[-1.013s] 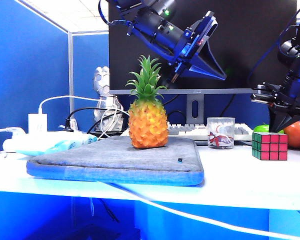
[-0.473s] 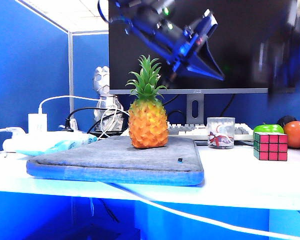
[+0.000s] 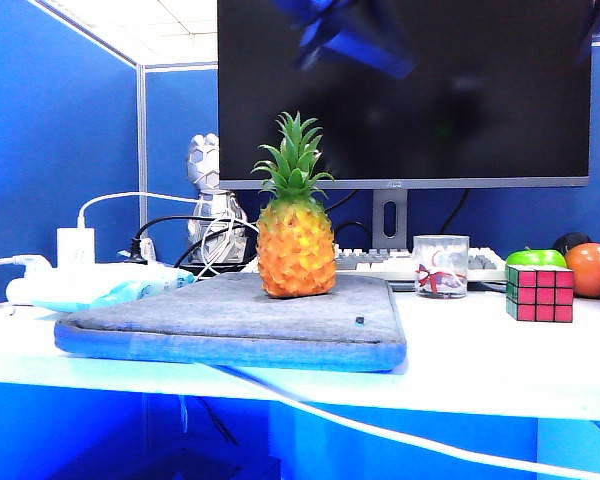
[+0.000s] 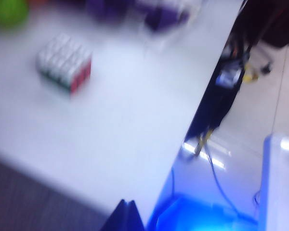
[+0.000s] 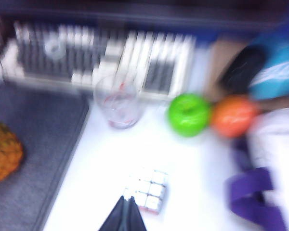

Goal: Rotate the Rubik's Cube so that its red face is facing towards you.

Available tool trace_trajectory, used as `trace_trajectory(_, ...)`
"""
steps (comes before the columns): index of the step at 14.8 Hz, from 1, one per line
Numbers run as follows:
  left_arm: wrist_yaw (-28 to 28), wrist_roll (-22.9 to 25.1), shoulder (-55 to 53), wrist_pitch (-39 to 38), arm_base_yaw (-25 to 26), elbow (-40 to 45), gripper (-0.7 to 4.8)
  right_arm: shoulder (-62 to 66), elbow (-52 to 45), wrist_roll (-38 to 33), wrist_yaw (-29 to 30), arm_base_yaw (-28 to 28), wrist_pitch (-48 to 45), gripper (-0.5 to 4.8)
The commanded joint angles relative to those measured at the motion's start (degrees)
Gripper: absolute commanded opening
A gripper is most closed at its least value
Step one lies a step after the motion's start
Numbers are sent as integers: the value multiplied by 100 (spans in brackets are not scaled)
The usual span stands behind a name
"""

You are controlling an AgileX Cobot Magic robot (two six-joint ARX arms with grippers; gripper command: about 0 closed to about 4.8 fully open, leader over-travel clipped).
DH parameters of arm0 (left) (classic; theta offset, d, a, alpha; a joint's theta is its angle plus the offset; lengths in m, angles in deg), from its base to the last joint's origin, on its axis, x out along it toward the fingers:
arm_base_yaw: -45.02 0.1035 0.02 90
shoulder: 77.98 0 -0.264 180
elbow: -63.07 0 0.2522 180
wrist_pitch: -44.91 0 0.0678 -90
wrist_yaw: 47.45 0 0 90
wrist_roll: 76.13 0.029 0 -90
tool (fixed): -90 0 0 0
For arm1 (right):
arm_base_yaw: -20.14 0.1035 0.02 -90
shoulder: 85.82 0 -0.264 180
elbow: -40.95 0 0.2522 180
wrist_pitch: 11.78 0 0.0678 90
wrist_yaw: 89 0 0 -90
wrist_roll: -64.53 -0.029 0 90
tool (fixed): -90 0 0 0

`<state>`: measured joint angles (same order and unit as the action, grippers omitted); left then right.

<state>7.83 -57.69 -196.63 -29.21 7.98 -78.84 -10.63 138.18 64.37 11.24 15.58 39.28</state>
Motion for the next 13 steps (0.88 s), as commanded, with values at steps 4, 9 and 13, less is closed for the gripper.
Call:
trace_trajectory(4, 1775, -155, 1766, -498, 50, 107, -5, -2951, -2562, -444, -50, -15, 68, -6)
trace_trajectory(9, 2420, -341, 3191, -1176, -96, 138, -5, -4824, -3757, -474, -20, -13, 442, -6)
trace_trajectory(13, 3381, -1014, 5086, -986, -96, 2068, -5, -5307, -4135, -479, 52, -11, 1093, -6)
